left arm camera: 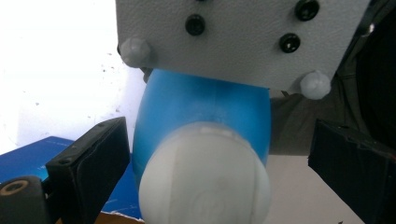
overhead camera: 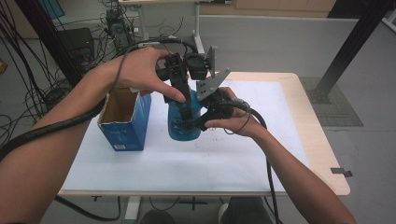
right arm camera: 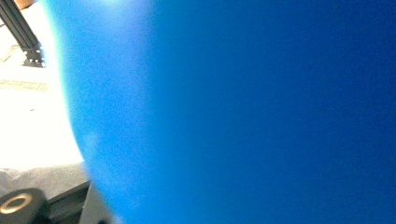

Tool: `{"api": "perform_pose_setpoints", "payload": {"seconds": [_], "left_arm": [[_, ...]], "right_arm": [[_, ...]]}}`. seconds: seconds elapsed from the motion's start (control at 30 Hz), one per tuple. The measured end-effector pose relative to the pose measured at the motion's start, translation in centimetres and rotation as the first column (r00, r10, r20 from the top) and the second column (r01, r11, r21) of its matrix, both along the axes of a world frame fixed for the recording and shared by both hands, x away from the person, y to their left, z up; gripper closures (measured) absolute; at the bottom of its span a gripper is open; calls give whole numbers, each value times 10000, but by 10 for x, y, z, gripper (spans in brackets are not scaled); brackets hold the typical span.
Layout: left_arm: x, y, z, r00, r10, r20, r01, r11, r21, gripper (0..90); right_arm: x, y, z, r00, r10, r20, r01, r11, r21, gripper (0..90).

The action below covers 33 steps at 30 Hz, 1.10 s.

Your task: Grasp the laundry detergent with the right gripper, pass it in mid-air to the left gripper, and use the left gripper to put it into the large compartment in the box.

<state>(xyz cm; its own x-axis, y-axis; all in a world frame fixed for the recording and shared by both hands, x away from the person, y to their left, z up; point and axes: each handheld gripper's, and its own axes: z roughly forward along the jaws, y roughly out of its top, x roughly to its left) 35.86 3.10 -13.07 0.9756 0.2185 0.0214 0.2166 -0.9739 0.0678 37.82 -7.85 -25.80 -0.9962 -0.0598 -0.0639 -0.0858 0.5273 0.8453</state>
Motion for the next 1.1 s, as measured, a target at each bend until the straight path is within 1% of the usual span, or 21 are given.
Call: {"api": "perform_pose_setpoints", "payload": {"seconds": [0.2,0.23,0.33,0.4,0.53,0.57,0.6,0.7,0.73,0.97,1.0,1.1], "left_arm": [[1,-1,-1,10000,10,7,-10,10000,94,61],[1,-1,-2,10000,2,10,-2,9999,115,62],[0,-2,-2,10000,14,10,-14,9999,126,62],[0,-3,-2,10000,-40,-10,41,9999,106,63],[0,-4,-3,10000,-44,-7,44,9998,206,68],[1,-4,-3,10000,-47,-6,48,9998,206,70],[1,-4,-3,10000,-50,-2,50,9998,196,71],[1,-4,-3,10000,-70,26,69,9998,188,83],[1,-3,-3,10000,-70,31,69,9998,197,85],[0,-3,-6,10000,-90,42,89,9996,257,115],[0,-3,-6,9999,-100,41,99,9995,295,120],[0,-3,-7,9999,-115,104,111,9994,329,149]], "right_arm": [[-1,0,1,10000,44,47,-44,10000,40,439],[-1,0,1,10000,43,-56,-43,10000,55,439],[-2,-1,2,10000,33,-93,-32,10000,51,439],[-1,0,2,10000,83,28,-84,9999,146,439],[-2,-1,3,9999,92,54,-93,9998,149,439],[-1,-1,3,9997,97,214,-100,9999,111,439],[-1,-1,3,9997,96,212,-98,9999,111,439],[-1,-1,2,9997,85,230,-87,9999,83,439],[-2,-1,2,10000,58,46,-58,10000,67,439],[-2,0,2,9999,112,88,-113,9999,129,439],[-1,0,2,9997,105,214,-107,9999,99,439],[-1,0,1,9998,91,197,-92,10000,34,439]]}}
